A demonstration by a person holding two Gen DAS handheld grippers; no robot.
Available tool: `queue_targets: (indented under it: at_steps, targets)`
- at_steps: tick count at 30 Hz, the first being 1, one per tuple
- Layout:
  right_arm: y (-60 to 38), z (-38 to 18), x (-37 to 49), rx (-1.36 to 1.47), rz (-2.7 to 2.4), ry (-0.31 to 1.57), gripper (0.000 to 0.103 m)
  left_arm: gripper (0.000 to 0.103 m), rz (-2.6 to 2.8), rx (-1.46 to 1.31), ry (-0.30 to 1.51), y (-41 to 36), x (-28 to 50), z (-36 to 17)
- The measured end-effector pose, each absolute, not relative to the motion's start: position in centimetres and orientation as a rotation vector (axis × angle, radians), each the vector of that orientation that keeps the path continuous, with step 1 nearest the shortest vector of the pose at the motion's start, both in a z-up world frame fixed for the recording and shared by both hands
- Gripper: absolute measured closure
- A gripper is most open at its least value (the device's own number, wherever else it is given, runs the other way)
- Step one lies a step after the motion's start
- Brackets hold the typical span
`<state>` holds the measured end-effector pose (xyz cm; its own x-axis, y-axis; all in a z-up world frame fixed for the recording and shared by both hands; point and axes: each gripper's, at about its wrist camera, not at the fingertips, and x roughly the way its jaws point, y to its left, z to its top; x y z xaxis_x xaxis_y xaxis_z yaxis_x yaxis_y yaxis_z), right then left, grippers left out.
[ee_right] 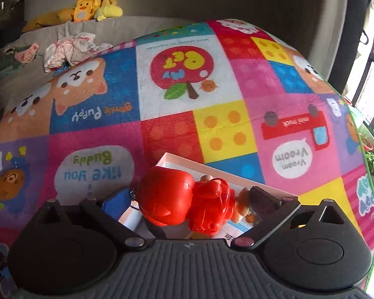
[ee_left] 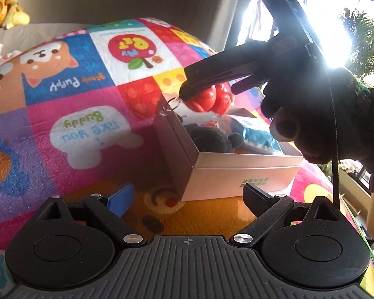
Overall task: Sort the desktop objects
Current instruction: 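Carry the red pig toy over the box with the right tool and release it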
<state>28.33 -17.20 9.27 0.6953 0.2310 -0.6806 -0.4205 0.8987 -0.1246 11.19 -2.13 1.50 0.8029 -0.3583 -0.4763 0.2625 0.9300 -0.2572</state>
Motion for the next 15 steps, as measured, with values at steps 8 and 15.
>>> queue_targets:
  at_steps: [8,15]
  targets:
    - [-20.8,9.7,28.9,-0.110,0.297,0.779,0.000,0.003,-0.350,-0.210,0.546,-1.8,11.0,1.5]
    - [-22.7,7.3,27.5,-0.195,0.207,0.919,0.036,0.003,-0.348,-0.215,0.546,-1.8,11.0,1.5]
